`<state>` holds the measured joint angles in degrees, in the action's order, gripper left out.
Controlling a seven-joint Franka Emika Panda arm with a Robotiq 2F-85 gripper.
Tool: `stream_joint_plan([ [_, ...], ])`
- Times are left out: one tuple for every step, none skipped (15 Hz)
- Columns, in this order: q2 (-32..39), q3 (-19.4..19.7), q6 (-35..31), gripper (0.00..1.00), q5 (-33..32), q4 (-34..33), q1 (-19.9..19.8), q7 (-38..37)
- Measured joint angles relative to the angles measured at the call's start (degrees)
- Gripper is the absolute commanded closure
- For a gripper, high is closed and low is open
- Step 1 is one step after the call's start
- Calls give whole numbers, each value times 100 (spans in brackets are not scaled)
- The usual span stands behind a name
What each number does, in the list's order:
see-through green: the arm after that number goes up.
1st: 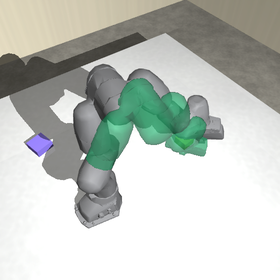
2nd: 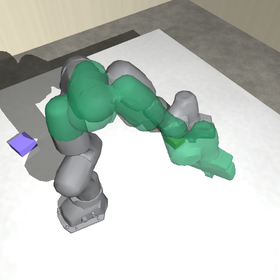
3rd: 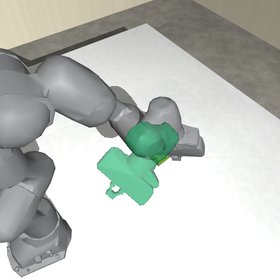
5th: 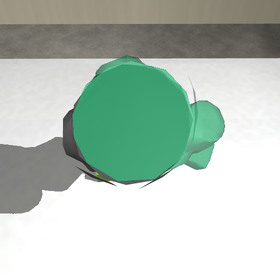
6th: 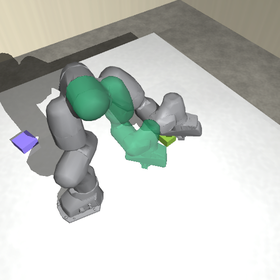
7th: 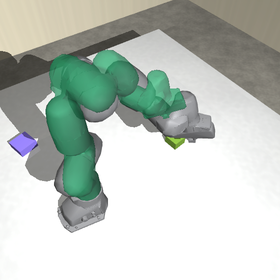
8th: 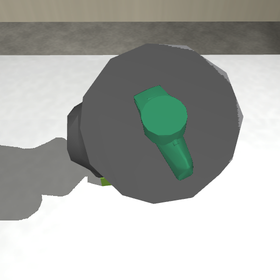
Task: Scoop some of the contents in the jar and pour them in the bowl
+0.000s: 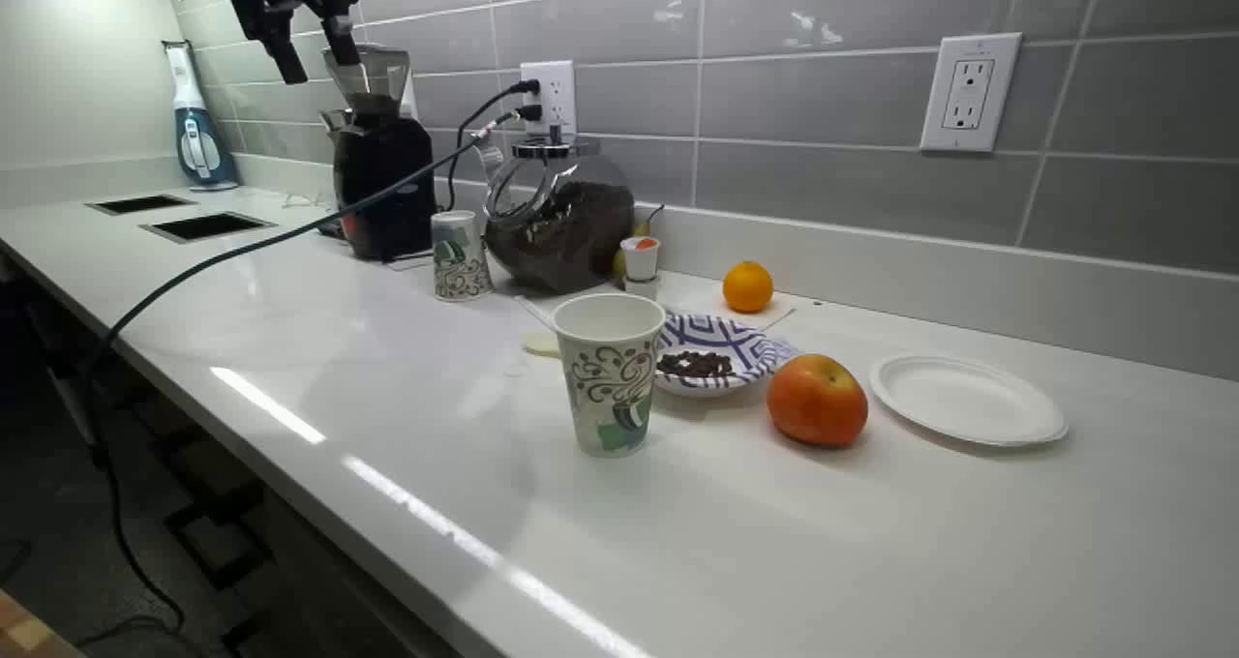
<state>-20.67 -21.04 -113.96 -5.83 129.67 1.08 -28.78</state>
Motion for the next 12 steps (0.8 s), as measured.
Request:
stream_joint_plan([
  [0,0,0,0,0,0,0,0],
  [0,0,0,0,0,0,0,0],
  [0,0,0,0,0,0,0,0],
  [0,0,0,0,0,0,0,0],
  [0,0,0,0,0,0,0,0],
  [0,0,0,0,0,0,0,0],
  [1,24,-22,0,-1,1,16,-3],
  [8,75,-105,0,13,0,39,-51],
  [24,157,-244,0,112,1,60,-124],
  [59,256,-397,0,244,-1,68,-194],
  [110,368,-543,0,375,-4,68,-252],
  [176,496,-680,0,510,-6,64,-290],
])
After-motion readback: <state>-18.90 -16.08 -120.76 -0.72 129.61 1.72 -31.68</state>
